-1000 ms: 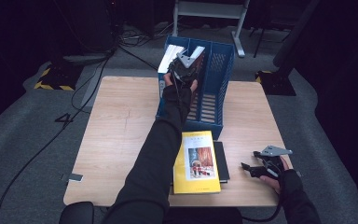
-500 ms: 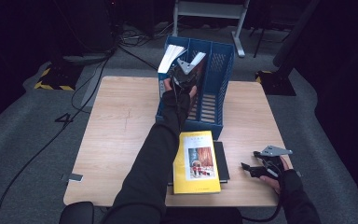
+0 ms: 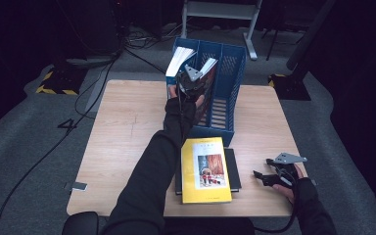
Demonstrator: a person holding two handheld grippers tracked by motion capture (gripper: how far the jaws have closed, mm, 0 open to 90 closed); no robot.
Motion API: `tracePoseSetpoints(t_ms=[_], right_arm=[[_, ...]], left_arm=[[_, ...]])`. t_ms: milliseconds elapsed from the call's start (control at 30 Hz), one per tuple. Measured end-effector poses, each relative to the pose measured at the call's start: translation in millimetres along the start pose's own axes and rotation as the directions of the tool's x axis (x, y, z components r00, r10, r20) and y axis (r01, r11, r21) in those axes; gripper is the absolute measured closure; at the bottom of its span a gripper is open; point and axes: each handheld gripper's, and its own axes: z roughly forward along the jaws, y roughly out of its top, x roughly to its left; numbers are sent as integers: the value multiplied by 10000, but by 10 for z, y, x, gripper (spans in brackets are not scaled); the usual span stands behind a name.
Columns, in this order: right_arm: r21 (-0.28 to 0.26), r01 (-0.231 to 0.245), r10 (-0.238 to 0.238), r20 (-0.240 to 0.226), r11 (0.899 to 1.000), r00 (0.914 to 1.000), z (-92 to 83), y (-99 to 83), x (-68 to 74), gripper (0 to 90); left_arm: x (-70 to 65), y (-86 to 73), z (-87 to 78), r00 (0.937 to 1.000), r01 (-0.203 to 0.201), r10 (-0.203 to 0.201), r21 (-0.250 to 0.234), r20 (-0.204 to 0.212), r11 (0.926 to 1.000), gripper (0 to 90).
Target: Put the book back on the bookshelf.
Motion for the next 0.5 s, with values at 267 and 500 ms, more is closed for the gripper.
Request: tracePoseSetpoints(t_ms=[267, 500], right_arm=[[5, -7, 7, 1, 10000, 10000, 1, 1, 1, 200], [5, -10, 10, 0, 10000, 10000, 1, 1, 1, 200]], left_arm=[[2, 47, -32, 9991, -356, 351, 204, 228, 9992, 688], [16, 103, -21, 9988, -484, 479, 495, 113, 9976, 701]])
